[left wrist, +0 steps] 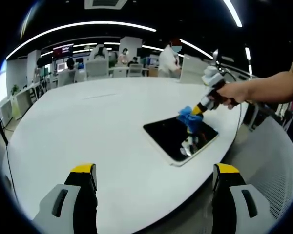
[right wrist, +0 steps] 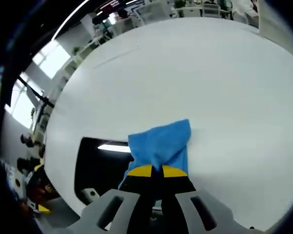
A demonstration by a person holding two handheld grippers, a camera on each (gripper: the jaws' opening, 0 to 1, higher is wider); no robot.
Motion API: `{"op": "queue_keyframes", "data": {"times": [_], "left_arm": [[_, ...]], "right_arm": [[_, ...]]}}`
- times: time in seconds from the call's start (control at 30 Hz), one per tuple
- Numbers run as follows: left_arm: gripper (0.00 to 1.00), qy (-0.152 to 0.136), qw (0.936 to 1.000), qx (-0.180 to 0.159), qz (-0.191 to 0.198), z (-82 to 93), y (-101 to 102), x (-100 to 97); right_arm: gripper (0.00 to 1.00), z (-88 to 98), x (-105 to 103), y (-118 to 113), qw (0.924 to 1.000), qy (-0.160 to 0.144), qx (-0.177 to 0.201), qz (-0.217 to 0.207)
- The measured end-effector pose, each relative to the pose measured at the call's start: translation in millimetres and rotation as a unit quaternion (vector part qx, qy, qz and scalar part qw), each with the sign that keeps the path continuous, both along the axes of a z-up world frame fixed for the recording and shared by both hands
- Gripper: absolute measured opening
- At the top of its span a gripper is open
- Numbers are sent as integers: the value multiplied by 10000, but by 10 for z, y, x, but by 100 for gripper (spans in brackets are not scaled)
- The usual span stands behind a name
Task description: Wipe the mirror surface with the cleaning cloth until all visible marks leave the cleaned area.
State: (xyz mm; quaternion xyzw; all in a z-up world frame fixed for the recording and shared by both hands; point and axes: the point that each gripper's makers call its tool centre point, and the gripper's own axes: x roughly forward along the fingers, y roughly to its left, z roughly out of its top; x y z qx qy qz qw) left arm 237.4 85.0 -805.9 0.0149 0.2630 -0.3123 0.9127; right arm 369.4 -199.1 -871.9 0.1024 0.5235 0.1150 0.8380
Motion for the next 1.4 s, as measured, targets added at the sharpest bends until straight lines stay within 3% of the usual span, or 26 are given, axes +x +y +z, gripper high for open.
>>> {"op": "queue_keyframes", "data": {"times": [0.37,0.8,1.07,1.4], "left_arm": [[99,-16,10000,-8,5,11,-6,11],[99,-32,10000,-6,22,16,0,35],[99,-10,10000,5,-17,3,-15,37],[99,-16,10000,26,-9,2,-11,45]], "right_arm": [[0,17,195,1,10000,-13,-38,-84],[0,18,209,10,10000,3,-92,-17],[0,170,161,-44,10000,-73,-18,-5],[0,402,171,-335,9997,-242,23,-88]]}}
